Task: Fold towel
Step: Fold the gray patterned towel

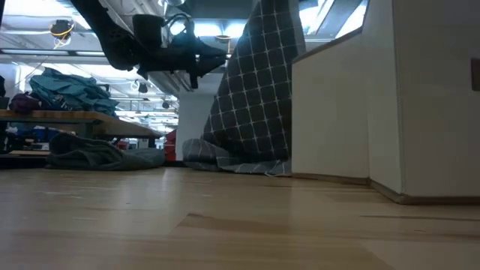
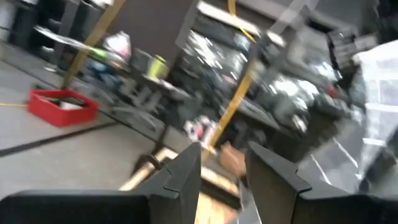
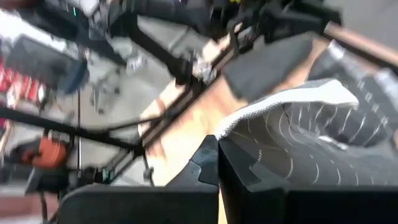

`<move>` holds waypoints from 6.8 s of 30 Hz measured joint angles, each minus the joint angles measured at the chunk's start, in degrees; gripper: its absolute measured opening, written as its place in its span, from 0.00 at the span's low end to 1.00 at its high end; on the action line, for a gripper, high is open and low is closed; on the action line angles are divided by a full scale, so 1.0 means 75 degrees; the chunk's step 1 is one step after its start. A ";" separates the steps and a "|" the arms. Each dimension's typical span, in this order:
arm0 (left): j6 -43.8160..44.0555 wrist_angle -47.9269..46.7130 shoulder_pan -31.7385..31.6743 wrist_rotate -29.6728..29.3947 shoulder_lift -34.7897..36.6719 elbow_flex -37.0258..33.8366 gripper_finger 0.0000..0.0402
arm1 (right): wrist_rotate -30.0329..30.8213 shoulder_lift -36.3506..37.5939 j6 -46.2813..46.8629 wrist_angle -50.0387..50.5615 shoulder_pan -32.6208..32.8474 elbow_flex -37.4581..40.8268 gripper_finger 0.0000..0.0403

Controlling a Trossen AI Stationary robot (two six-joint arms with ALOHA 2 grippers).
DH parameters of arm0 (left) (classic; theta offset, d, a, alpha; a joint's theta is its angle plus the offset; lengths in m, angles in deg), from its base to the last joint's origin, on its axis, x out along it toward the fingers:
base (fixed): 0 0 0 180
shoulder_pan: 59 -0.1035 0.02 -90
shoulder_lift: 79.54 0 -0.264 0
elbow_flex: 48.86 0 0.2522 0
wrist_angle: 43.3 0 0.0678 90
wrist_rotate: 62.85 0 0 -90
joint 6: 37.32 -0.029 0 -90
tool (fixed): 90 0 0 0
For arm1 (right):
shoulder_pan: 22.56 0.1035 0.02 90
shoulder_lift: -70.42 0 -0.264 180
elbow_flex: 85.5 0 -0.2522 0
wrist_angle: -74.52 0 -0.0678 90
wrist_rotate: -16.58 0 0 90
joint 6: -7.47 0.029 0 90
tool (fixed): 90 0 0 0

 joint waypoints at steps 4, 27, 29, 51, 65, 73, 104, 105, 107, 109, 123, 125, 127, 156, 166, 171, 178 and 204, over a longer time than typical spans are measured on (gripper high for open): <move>-0.0695 -0.0174 0.0115 0.1099 0.0000 0.0000 0.29 | 0.0200 -0.0037 -0.0003 0.0557 0.0631 -0.0003 0.00; -0.0432 -0.0147 0.2158 0.3471 0.0000 0.0647 0.29 | 0.0417 -0.1273 0.0023 0.1094 0.1965 0.0003 0.00; -0.0188 -0.0160 0.2220 0.3728 0.0000 0.0647 0.29 | 0.0419 -0.1297 0.0023 0.0986 0.1965 0.0003 0.00; -0.0667 -0.1548 0.2338 0.3749 -0.0003 0.0647 0.28 | 0.0416 -0.1300 0.0022 0.0347 0.1966 0.0003 0.00; -0.1564 -0.1550 0.2776 0.3604 -0.0003 0.0647 0.01 | 0.0596 -0.1300 0.0424 0.0324 0.1963 0.0003 0.05; -0.1511 -0.1588 0.2750 0.3601 -0.0003 0.0647 0.00 | 0.0672 -0.1382 0.1225 0.0327 0.1960 0.0000 0.14; -0.1981 -0.3477 0.2747 0.2499 -0.0006 0.0638 0.00 | 0.0132 -0.2714 0.4160 -0.0661 0.2138 0.0000 0.45; -0.1978 -0.3481 0.2747 0.2498 -0.0006 0.0638 0.00 | -0.0009 -0.2810 0.4248 -0.0661 0.2165 0.0003 0.45; -0.1957 -0.3513 0.2754 0.2499 -0.0006 0.0638 0.00 | -0.0120 -0.2942 0.4425 -0.0646 0.2235 0.0006 0.45; -0.1966 -0.3518 0.2756 0.2501 -0.0006 0.0638 0.00 | -0.0109 -0.3001 0.4574 -0.0649 0.2283 0.0006 0.45; -0.1952 -0.3568 0.2756 0.2502 -0.0006 0.0638 0.00 | 0.1463 -0.3040 0.5312 -0.0644 0.2249 0.0003 0.45; -0.1952 -0.3565 0.2756 0.2505 -0.0006 0.0638 0.00 | 0.1479 -0.3040 0.5472 -0.0634 0.2251 0.0003 0.45; -0.1952 -0.3565 0.2756 0.2505 -0.0006 0.0638 0.00 | 0.1571 -0.3040 0.5666 -0.0604 0.2245 0.0003 0.45; -0.1973 -0.3577 0.2756 0.2508 -0.0006 0.0641 0.00 | 0.2937 -0.3010 0.7155 -0.0858 0.2371 -0.0009 0.45; -0.1955 -0.3580 0.2757 0.2511 -0.0006 0.0644 0.00 | 0.3140 -0.3010 0.8202 -0.0172 0.2528 -0.0009 0.45; -0.1976 -0.3580 0.2759 0.2511 -0.0006 0.0644 0.00 | 0.3295 -0.3010 0.8478 0.0161 0.2563 -0.0009 0.45; -0.2008 -0.3579 0.2758 0.2511 -0.0006 0.0644 0.00 | 0.3611 -0.3010 0.8599 0.0619 0.2563 -0.0009 0.36; -0.1955 -0.3533 0.2584 0.2511 0.0054 0.0644 0.00 | 0.3721 -0.2977 0.6487 0.0553 0.2551 0.0000 0.02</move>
